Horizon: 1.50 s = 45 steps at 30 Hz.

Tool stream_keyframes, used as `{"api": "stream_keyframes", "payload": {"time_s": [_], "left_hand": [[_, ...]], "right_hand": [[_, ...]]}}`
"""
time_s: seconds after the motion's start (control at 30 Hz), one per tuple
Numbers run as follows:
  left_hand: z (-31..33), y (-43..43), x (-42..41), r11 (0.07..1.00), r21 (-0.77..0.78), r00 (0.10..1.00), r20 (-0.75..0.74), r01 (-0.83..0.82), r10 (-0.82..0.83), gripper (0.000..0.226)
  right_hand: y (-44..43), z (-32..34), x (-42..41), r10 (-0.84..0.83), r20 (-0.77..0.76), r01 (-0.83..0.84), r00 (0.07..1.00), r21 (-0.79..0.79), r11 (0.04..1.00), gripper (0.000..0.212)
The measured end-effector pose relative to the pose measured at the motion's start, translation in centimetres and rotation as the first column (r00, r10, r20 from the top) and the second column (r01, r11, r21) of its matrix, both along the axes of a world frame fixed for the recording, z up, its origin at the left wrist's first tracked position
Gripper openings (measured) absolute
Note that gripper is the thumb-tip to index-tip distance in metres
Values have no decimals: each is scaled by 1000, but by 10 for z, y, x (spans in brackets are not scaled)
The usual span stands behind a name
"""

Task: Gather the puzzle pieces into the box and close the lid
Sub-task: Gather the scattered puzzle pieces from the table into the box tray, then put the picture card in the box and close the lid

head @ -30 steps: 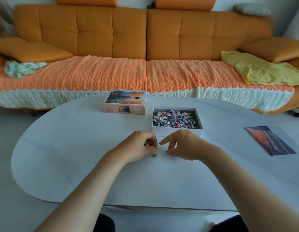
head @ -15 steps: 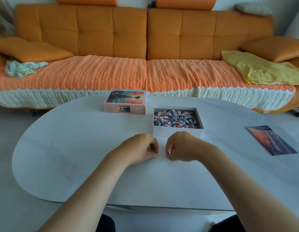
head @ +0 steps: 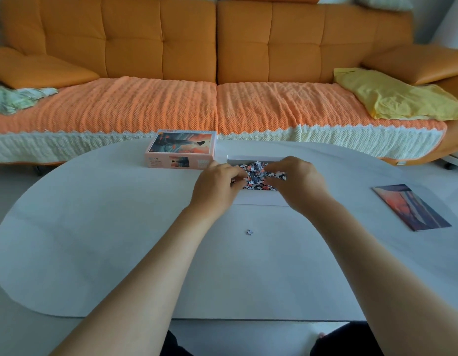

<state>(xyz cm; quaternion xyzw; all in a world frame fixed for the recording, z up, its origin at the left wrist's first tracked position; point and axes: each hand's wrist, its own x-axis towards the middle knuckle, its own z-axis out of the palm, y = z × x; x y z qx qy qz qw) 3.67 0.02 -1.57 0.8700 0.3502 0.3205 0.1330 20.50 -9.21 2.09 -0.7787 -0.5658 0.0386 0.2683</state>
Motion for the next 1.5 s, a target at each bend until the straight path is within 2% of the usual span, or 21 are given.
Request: {"api": "stream_keyframes", "payload": {"time_s": [0.07, 0.13, 0.2, 0.27, 0.33, 0.5, 0.57, 0.6, 0.7, 0.77, 0.83, 0.9, 0.97, 1.03, 1.1, 1.2, 1.3, 1.4, 1.5], "left_hand": [[-7, 4, 6, 997, 75, 1000, -25, 0, 2, 15], [-8, 5, 6, 997, 70, 1000, -13, 7, -6, 19], [-8, 5, 4, 998, 38, 996, -75, 42, -39, 28], [-9, 0, 0, 996, 1, 980, -181, 87, -85, 38], [-9, -6, -4, 992, -65, 963, -238, 112, -125, 44], [-4, -12, -5, 983, -130, 962, -225, 128, -155, 40], [-2, -11, -5, 987, -116, 966, -220, 115, -139, 39], [-1, -10, -5, 990, -90, 964, -230, 112, -130, 37], [1, -8, -4, 993, 9, 928, -356, 122, -111, 34], [2, -7, -3, 994, 26, 889, -450, 110, -87, 37], [1, -5, -1, 996, 25, 873, -483, 89, -66, 43], [1, -6, 2, 996, -14, 885, -458, 83, -80, 49], [2, -8, 5, 992, -80, 894, -429, 102, -127, 53], [4, -10, 7, 989, -100, 865, -482, 106, -142, 55], [5, -10, 8, 990, -116, 850, -511, 84, -132, 58], [9, -13, 9, 978, -203, 890, -434, 53, -138, 60], [11, -19, 13, 993, -102, 913, -397, 62, -98, 59], [9, -28, 26, 997, 28, 957, -285, 71, -60, 56], [11, -48, 57, 990, 37, 988, -73, 139, -136, 50]], "right_hand": [[-1, 0, 0, 66, 12, -66, 998, 34, 997, 20], [-4, 2, -3, 203, -40, -202, 978, 23, 979, 14], [-10, 3, -10, 342, -100, -352, 935, -127, 927, 14], [-15, -2, -19, 408, -137, -431, 903, -291, 854, 16], [-16, -9, -26, 427, -150, -451, 892, -376, 810, 17], [-14, -12, -33, 397, -174, -433, 901, -416, 800, 5], [-15, -10, -32, 393, -173, -429, 903, -355, 830, 7], [-15, -7, -31, 369, -158, -399, 916, -262, 879, 7], [-10, 3, -22, 150, -21, -148, 989, 67, 987, 4], [-4, 1, -12, 0, 98, -14, 995, 134, 991, 11], [1, -10, 0, -22, 209, -3, 978, 121, 993, 18], [2, -20, 8, 93, 233, -113, 968, 77, 991, 25], [1, -23, 7, 249, 205, -241, 947, -61, 969, 33], [1, -24, 4, 316, 211, -265, 925, -237, 935, 44], [3, -24, 4, 330, 194, -256, 924, -328, 909, 49], [0, -23, 11, 336, 84, -310, 938, -232, 922, 46], [-14, -17, 24, 263, 9, -263, 965, -25, 964, 37], [-33, -15, 48, 153, 124, -161, 980, 55, 985, 35], [-61, -20, 83, -21, 243, 36, 970, -55, 998, 43]]}}
